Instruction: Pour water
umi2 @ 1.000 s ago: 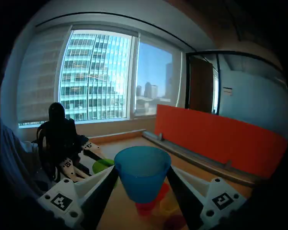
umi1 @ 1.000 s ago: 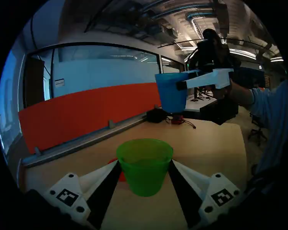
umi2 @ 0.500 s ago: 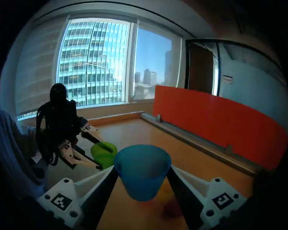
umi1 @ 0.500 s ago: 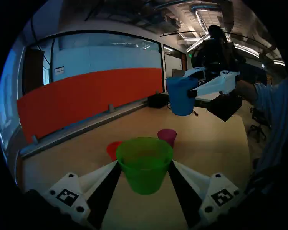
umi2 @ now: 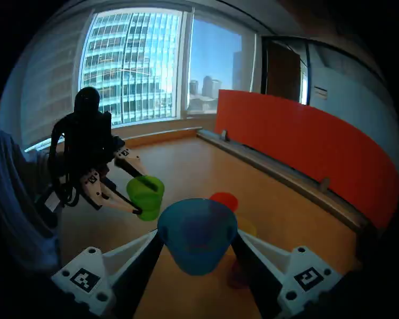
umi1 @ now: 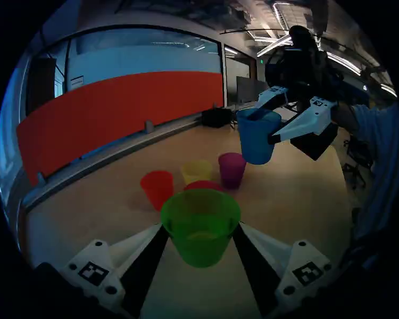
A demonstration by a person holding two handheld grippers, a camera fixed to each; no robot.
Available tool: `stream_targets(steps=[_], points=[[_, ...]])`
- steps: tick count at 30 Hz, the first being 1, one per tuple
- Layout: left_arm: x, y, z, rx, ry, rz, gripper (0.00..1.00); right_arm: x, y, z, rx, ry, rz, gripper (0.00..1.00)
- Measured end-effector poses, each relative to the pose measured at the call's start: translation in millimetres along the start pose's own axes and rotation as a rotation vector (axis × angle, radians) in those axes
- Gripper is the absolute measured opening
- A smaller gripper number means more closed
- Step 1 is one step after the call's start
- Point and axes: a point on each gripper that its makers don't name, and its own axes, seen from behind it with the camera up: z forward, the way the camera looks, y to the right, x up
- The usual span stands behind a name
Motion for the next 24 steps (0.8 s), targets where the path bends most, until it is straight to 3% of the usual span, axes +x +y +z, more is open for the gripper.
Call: stream_targets(steps=[14, 24], points=[[-34.3, -0.2, 21.7, -0.031, -0.113, 0.010, 0.83, -53.7, -2.0, 20.6, 0.015, -0.117, -0.028, 0.91], [-51.9, -2.4, 30.4, -0.044, -0.157, 0.007, 0.83, -76.3, -6.0, 29.4, 0.028, -0.165, -0.034, 0.91]])
